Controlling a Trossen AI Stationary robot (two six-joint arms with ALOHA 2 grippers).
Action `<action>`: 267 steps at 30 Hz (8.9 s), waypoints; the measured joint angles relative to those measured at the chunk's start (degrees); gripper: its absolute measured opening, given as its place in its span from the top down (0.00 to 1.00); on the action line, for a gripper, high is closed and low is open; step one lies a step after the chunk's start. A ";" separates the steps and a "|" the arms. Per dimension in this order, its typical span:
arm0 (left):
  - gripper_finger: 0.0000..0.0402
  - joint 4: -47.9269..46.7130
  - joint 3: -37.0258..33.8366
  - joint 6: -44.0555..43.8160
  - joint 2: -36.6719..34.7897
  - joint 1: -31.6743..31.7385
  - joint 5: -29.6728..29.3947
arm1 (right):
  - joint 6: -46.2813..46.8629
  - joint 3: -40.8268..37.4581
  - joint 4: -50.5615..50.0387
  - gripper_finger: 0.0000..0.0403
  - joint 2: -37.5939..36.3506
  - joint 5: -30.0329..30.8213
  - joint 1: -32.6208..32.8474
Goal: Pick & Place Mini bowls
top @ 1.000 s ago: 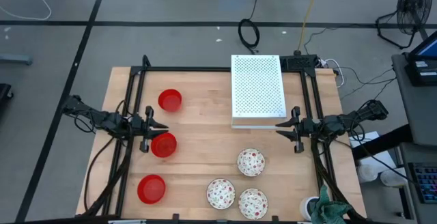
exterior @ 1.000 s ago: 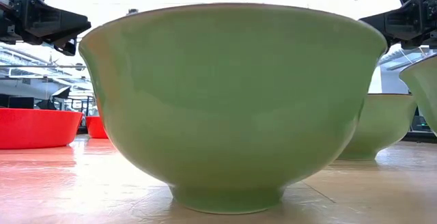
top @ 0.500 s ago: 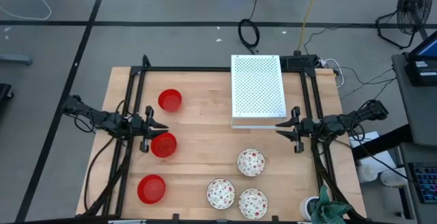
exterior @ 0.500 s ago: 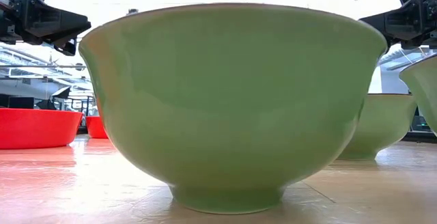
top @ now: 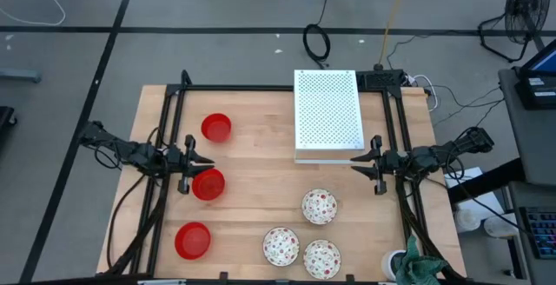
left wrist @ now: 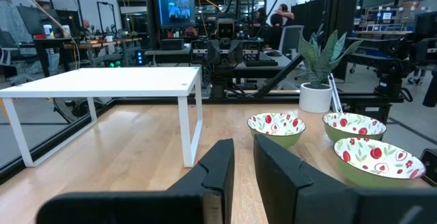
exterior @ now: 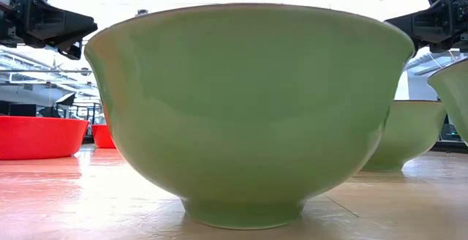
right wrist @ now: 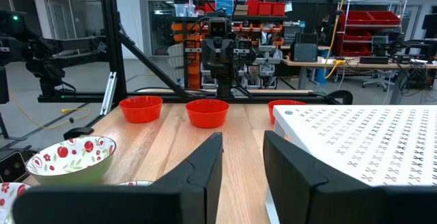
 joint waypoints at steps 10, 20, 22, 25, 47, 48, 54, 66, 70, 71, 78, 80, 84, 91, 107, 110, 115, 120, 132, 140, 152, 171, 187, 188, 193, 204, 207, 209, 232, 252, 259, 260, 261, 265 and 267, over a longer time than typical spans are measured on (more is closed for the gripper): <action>0.84 0.00 -0.02 0.00 0.00 0.00 0.00 | 0.00 -0.01 0.02 0.77 0.00 0.00 0.00; 0.84 0.00 0.00 0.00 0.02 -0.02 -0.02 | 0.00 -0.02 0.02 0.77 0.00 0.01 0.00; 0.84 0.02 -0.01 -0.01 0.01 -0.01 0.00 | 0.00 -0.02 0.02 0.76 0.00 0.00 0.00; 0.84 0.01 -0.01 -0.01 0.02 -0.01 -0.01 | 0.00 0.00 0.00 0.76 0.00 0.00 0.00; 0.84 0.00 -0.02 -0.01 0.01 0.00 0.00 | 0.01 -0.01 0.01 0.77 0.00 0.00 0.00; 0.84 0.01 -0.01 -0.01 0.01 0.00 -0.01 | 0.01 -0.01 0.00 0.77 0.00 0.02 0.00; 0.84 0.02 0.00 0.00 0.02 -0.01 -0.02 | 0.00 0.00 0.02 0.77 0.00 0.02 0.00; 0.84 0.01 -0.02 0.00 0.02 0.00 -0.02 | 0.00 0.00 0.02 0.77 0.00 0.01 0.00; 0.84 0.01 -0.02 0.00 0.02 0.00 0.00 | 0.01 0.00 0.00 0.76 0.00 0.01 0.00; 0.84 0.01 -0.02 -0.01 0.01 -0.01 -0.01 | 0.00 0.00 0.00 0.76 0.00 0.01 0.00; 0.84 0.02 -0.02 -0.02 0.02 -0.02 0.00 | 0.01 -0.01 0.02 0.76 0.00 0.02 0.00; 0.84 0.02 -0.01 -0.01 0.02 -0.01 -0.01 | 0.00 -0.02 0.02 0.76 0.00 0.00 0.00; 0.84 0.02 -0.01 0.00 0.02 -0.01 0.00 | 0.00 0.00 0.02 0.77 0.00 0.00 0.00; 0.84 0.04 -0.01 -0.03 0.00 0.00 -0.02 | 0.02 -0.01 0.02 0.76 0.00 0.01 0.00; 0.84 17.57 0.09 -0.69 0.08 1.59 -14.45 | 0.00 -0.01 0.00 0.76 0.00 0.01 0.00; 0.84 13.68 2.61 -1.70 0.90 3.61 -27.21 | 0.00 0.00 0.00 0.76 0.00 0.00 0.00; 0.84 -24.54 15.59 -21.42 5.82 8.92 -35.12 | 0.00 0.00 0.00 0.77 0.00 0.02 0.00; 0.84 -57.60 31.93 -46.56 17.39 19.54 -25.32 | 0.00 0.00 0.01 0.76 0.00 0.00 0.00; 0.59 -61.83 43.17 -35.56 48.47 49.27 -2.21 | 0.00 0.00 0.00 0.77 0.00 0.02 0.00; 0.57 -58.12 40.46 -26.76 58.54 68.97 15.98 | 0.00 0.00 0.00 0.77 0.00 0.02 0.00; 0.59 -49.94 37.99 -22.97 67.90 71.84 21.03 | 0.01 -0.02 0.00 0.77 0.00 0.01 0.00; 0.95 -43.56 37.80 -18.14 73.78 71.84 19.53 | 0.01 0.00 0.02 0.77 0.00 0.02 0.00; 0.99 -32.58 45.69 -1.73 55.04 59.23 0.80 | 0.00 -0.01 0.00 0.77 0.00 0.02 0.00; 0.99 -29.88 46.14 0.06 53.53 57.58 -0.29 | 0.00 0.00 0.00 0.77 0.00 0.02 0.00; 0.99 -14.98 46.53 11.85 47.93 49.28 -3.48 | 0.02 0.00 0.00 0.76 0.00 0.01 0.00; 0.99 8.25 46.55 36.03 51.79 36.81 -3.10 | -1.36 -0.02 0.00 0.76 0.00 0.02 0.00; 0.99 15.47 46.55 41.74 55.64 35.50 -3.11 | -4.48 0.00 0.00 0.77 0.00 0.02 0.00; 0.99 21.09 46.55 45.00 58.70 35.09 -2.99 | -4.77 0.00 0.01 0.77 0.02 0.02 0.00; 0.98 48.08 58.54 65.91 88.34 40.87 0.09 | -1.41 -0.02 26.86 0.76 2.09 24.53 -1.58; 0.98 45.11 59.65 67.06 88.06 39.00 -3.07 | -19.34 29.89 37.55 0.67 57.53 30.18 -19.80; 0.99 44.98 59.65 67.49 88.06 38.25 -5.11 | -27.44 47.04 37.49 0.44 74.42 28.71 -22.45; 0.98 45.00 59.65 67.51 88.05 38.25 -5.37 | -27.50 48.86 37.46 0.40 76.03 28.37 -22.60; 0.97 44.98 59.65 67.53 88.06 38.28 -5.74 | -27.51 50.48 37.33 0.38 77.49 28.46 -22.78; 0.98 44.77 59.65 67.89 88.06 38.29 -7.71 | -28.85 54.97 37.81 0.30 81.33 28.47 -23.69; 0.99 43.95 59.65 67.90 88.06 38.19 -8.05 | -28.96 56.08 38.02 0.29 82.30 28.47 -24.61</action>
